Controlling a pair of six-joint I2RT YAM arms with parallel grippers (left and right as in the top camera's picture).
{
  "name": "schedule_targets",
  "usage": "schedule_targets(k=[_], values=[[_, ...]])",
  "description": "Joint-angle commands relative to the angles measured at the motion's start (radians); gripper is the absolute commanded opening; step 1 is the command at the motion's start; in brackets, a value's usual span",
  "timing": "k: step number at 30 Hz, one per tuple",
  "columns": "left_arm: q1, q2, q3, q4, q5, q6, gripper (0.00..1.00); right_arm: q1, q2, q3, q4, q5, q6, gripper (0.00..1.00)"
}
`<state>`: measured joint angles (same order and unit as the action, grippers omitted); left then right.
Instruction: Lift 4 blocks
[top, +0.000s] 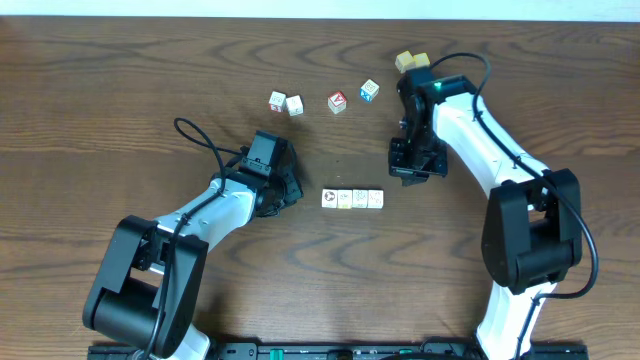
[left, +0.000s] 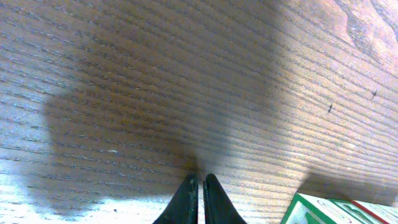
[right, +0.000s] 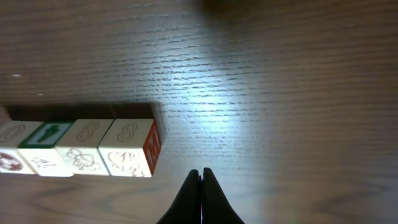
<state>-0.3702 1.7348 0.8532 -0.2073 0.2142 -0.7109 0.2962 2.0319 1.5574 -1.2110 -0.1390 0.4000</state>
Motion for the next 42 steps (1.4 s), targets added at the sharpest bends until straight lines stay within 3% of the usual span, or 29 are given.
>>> schedule_targets(k=[1, 29, 37, 42], values=[[0.005, 0.016, -0.031, -0.016, -0.048, -0.005, 0.07, 0.014, -0.018, -0.057, 0.032, -0.017, -0.027, 0.01], [0.005, 0.016, -0.031, -0.016, -0.048, -0.005, 0.07, 0.116, -0.018, -0.107, 0.131, -0.031, 0.014, 0.01], [0.005, 0.016, -0.031, -0.016, -0.047, -0.005, 0.07, 0.049, -0.018, -0.074, 0.102, -0.016, -0.005, 0.01], [0.005, 0.016, -0.031, -0.003, 0.015, 0.058, 0.07, -0.04, -0.018, -0.071, 0.098, -0.055, -0.093, 0.05]])
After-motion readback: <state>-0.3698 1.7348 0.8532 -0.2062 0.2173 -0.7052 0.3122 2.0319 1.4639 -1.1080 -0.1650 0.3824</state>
